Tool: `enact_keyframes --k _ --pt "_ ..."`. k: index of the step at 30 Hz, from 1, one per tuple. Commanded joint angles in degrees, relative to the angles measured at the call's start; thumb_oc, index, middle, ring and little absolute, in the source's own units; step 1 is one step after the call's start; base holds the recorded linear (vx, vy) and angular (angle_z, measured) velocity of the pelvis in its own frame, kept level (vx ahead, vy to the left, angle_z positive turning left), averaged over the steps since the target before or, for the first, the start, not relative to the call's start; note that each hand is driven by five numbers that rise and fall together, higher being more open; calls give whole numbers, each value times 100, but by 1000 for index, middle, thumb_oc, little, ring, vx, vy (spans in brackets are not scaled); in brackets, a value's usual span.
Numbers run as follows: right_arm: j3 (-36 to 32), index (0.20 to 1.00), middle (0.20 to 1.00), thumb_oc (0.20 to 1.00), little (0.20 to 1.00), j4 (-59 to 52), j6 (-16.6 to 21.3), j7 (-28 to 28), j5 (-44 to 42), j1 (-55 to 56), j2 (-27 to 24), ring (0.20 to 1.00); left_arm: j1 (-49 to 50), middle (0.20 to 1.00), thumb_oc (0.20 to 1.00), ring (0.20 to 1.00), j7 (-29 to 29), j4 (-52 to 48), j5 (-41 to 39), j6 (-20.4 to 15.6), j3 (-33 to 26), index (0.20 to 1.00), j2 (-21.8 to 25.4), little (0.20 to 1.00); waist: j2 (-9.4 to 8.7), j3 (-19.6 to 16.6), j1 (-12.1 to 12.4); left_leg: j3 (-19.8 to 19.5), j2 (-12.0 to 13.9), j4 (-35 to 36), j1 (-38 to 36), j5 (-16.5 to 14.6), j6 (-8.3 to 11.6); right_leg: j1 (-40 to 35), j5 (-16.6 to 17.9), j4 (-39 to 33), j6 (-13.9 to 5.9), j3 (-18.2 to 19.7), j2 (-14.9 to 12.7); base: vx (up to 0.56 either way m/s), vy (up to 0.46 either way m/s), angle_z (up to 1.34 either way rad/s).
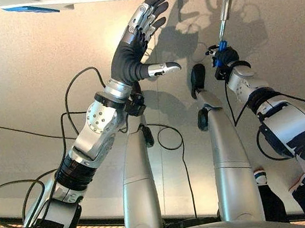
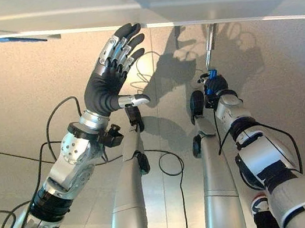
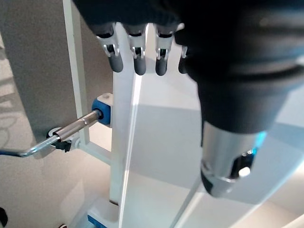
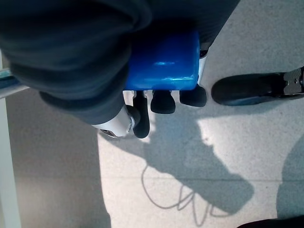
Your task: Raise the hospital bed
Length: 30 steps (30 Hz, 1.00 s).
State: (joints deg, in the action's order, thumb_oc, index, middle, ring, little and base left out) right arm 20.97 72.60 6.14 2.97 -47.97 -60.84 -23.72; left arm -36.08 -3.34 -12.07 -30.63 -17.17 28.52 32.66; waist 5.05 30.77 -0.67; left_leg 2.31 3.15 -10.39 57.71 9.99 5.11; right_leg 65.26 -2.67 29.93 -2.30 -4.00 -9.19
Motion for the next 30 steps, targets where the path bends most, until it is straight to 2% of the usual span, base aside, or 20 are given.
enact_keyframes --k 1,6,17,25,30 --pt "116 200 200 200 200 -234 275 29 -330 -692 -385 200 208 1000 1000 1000 108 -854 -86 -287 7 1000 21 1000 245 -98 -61 150 -156 -740 -163 -834 -154 -607 867 -1347 -702 175 62 0 0 0" --pt "259 200 200 200 200 -257 256 43 -344 -968 -543 200 232 1000 1000 1000 112 -867 -59 -274 26 1000 10 1000 251 -98 -31 141 -144 -697 -196 -832 -154 -625 845 -1343 -712 167 69 6 1 0" --pt "210 200 200 200 200 -211 270 54 -481 -943 -508 200 265 1000 1000 1000 71 -936 -12 -256 -8 1000 31 1000 258 -98 -43 160 -141 -701 -259 -871 -163 -645 789 -1285 -704 162 71 0 0 0" --pt "-217 200 200 200 200 -282 412 47 -999 -566 -493 200 292 1000 1000 1000 42 -929 12 -237 -65 1000 -42 1000 266 -98 -83 181 -161 -724 -251 -904 -170 -632 780 -1273 -704 189 88 0 0 0" --pt "-594 200 200 200 200 -194 475 51 -1187 -76 -880 200 271 1000 1000 1000 41 -886 2 -264 -106 1000 28 1000 239 -98 -161 209 -159 -700 -282 -917 -162 -644 795 -1318 -717 204 92 0 0 0"
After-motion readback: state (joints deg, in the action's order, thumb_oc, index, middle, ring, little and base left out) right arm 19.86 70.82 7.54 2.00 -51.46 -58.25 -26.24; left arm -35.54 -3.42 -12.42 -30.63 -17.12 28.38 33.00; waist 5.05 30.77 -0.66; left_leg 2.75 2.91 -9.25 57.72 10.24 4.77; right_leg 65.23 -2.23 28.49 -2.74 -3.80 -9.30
